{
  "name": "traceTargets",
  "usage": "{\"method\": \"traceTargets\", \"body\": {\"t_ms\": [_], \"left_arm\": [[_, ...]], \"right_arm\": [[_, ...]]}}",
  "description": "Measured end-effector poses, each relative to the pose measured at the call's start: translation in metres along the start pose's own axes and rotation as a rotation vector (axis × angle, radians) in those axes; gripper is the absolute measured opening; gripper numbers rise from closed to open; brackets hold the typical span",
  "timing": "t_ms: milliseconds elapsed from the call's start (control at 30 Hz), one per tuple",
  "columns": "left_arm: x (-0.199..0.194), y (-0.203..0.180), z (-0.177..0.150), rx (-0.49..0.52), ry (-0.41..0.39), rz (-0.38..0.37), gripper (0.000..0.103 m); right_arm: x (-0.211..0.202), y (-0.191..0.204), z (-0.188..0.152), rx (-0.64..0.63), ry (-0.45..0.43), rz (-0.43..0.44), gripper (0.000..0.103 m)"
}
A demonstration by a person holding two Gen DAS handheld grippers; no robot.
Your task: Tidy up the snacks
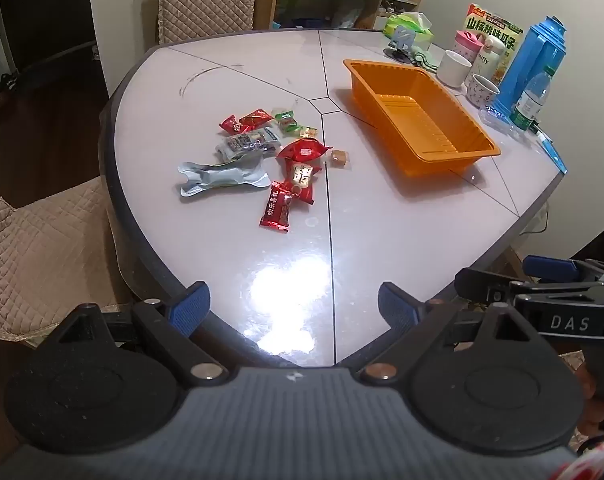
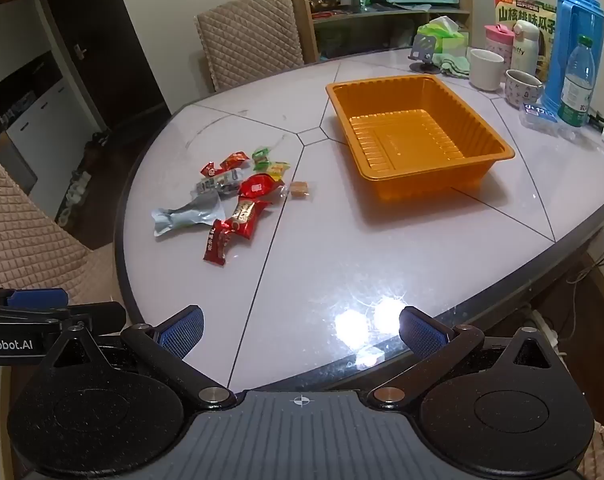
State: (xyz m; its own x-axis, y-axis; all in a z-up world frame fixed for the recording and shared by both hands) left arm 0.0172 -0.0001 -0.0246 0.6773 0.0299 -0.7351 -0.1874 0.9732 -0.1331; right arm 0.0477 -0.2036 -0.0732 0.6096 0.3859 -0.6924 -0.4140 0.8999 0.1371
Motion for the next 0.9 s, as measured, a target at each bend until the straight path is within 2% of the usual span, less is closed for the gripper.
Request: {"method": "traceTargets", "body": {"t_ms": [900], "left_arm": [[-0.0001,-0.0001,0.0001,-0.004,0.002,-0.007,0.09]], "right_arm": [[0.0011,0.0041,0.0021,-0.004,0.005,-0.005,0.103]]}}
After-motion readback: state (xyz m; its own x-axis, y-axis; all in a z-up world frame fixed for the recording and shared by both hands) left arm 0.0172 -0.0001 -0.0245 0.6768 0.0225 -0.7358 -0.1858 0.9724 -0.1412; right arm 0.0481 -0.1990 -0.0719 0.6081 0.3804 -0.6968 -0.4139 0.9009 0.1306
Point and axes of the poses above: each gripper's, at about its wrist camera, not at the fingertips, and x roughly the way its jaws point, y to its left, z to its top, the point moved 3 cm from there along x, roughly the way its jaws point, and after that the axes turned 8 degrees about -y, right-handed, at the moved point
